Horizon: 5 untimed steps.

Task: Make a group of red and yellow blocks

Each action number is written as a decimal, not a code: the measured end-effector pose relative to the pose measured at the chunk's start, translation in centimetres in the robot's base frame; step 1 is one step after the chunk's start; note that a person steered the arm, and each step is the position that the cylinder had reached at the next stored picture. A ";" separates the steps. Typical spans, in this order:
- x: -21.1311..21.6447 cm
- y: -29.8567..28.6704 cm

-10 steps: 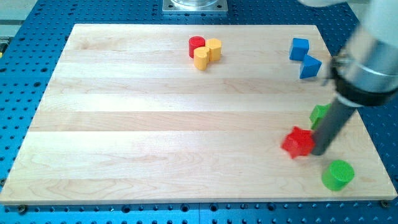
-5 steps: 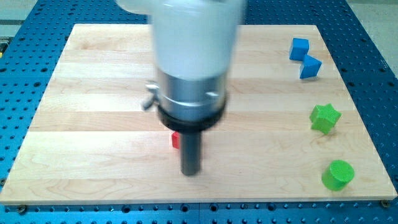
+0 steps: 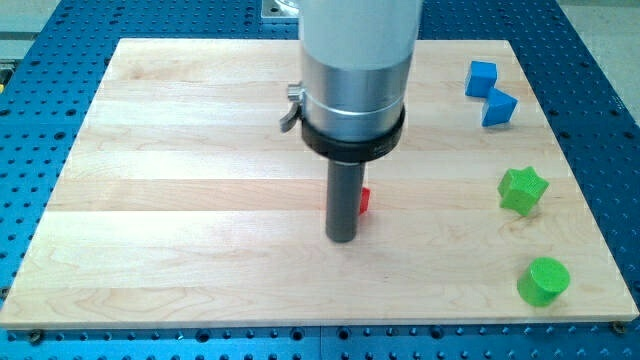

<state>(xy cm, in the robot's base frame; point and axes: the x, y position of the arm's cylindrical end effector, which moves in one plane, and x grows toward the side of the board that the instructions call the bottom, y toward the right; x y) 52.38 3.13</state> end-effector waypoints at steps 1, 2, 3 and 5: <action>-5.2 0.1; -4.5 5.0; -5.5 5.3; -12.0 0.6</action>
<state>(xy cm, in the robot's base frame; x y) 40.37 3.75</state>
